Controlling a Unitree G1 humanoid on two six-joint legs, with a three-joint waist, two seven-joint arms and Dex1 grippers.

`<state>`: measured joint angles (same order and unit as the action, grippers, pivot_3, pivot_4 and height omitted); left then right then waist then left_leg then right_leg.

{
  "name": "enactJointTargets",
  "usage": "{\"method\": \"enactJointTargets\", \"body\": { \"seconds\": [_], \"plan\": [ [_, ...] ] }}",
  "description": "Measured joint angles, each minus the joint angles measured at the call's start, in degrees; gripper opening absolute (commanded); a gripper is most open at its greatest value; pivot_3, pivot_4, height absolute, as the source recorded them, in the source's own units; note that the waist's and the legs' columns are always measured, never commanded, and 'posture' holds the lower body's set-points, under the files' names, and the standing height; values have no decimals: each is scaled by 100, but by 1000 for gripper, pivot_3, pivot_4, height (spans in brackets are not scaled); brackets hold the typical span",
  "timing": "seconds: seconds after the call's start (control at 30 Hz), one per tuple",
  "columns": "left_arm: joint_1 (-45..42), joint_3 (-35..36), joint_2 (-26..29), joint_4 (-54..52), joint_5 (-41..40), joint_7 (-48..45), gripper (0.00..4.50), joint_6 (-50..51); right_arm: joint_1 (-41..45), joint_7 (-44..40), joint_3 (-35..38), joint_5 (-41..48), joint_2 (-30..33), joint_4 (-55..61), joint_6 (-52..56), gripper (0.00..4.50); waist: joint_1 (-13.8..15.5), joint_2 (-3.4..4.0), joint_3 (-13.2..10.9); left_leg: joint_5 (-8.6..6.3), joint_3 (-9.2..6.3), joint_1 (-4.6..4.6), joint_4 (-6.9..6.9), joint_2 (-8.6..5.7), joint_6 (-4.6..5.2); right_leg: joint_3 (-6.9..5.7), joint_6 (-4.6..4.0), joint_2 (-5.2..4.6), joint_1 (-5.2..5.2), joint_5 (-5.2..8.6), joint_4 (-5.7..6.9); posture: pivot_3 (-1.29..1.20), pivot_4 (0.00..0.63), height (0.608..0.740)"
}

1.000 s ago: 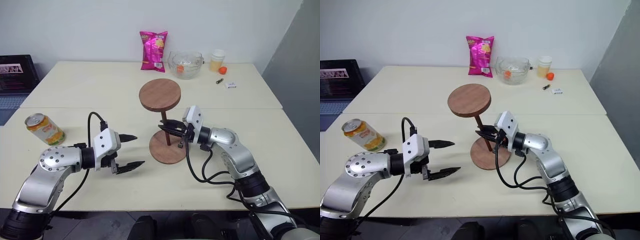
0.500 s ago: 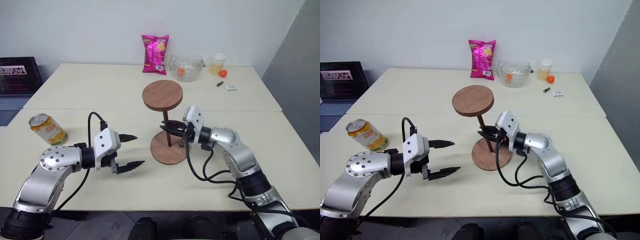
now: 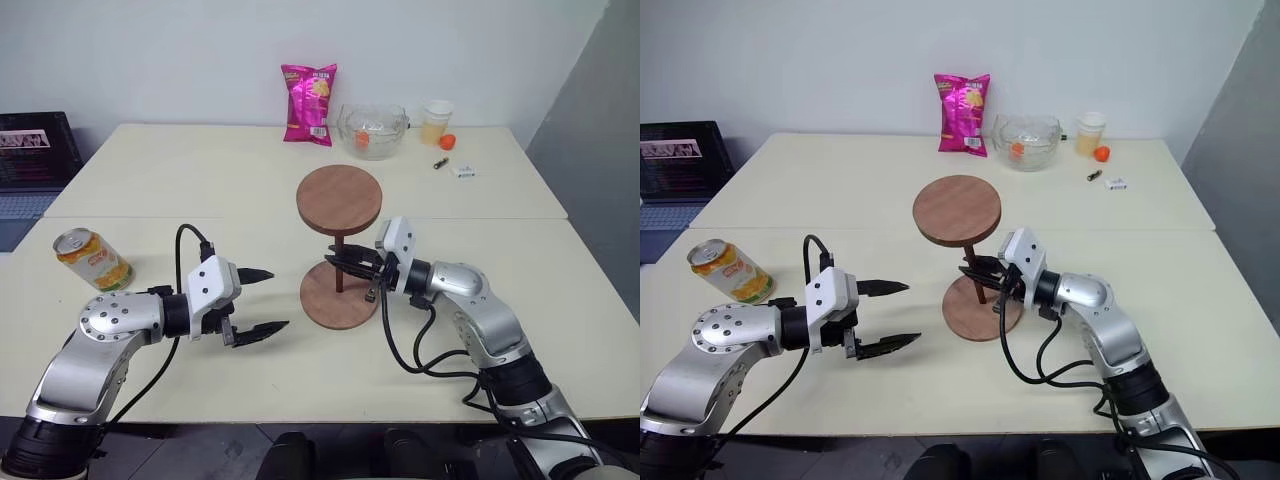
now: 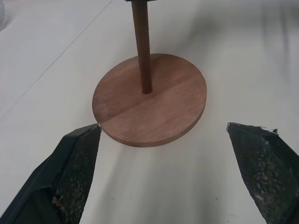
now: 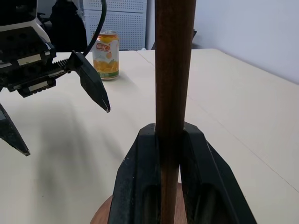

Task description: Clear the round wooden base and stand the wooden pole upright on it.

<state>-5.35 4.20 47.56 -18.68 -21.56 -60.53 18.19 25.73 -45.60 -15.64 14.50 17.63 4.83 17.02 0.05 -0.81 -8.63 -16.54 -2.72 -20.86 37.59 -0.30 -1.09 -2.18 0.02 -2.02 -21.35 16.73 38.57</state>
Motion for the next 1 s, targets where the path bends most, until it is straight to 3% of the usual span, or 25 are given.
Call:
{"method": "enactJointTargets", "body": {
  "seconds": [0.17,0.43,0.8,1.0],
  "plan": [
    [-54,-25,0,1,5,1,4500,11,-351,-12,-21,-31,16,-155,147,2583,-27,-5,-78,2,5,-91,14,0,-2,3,-26,2,-95,-16,28,0,150,740],
    [-165,-48,0,-11,2,11,4500,71,-340,-66,-9,17,32,24,330,4385,-31,-8,-95,1,3,-97,21,1,-2,0,-25,4,-94,-15,23,0,150,740],
    [-266,-48,0,-187,-84,51,4500,351,-342,-183,48,26,255,235,418,4463,-31,-15,-114,1,3,-97,23,0,-2,-1,-25,4,-94,-14,25,0,150,740],
    [-252,270,175,-391,-306,222,4500,675,-343,-268,377,51,730,420,464,4463,-26,-30,-142,2,2,-98,25,0,-2,-2,-25,4,-94,-15,27,0,150,740]
  ]
}}
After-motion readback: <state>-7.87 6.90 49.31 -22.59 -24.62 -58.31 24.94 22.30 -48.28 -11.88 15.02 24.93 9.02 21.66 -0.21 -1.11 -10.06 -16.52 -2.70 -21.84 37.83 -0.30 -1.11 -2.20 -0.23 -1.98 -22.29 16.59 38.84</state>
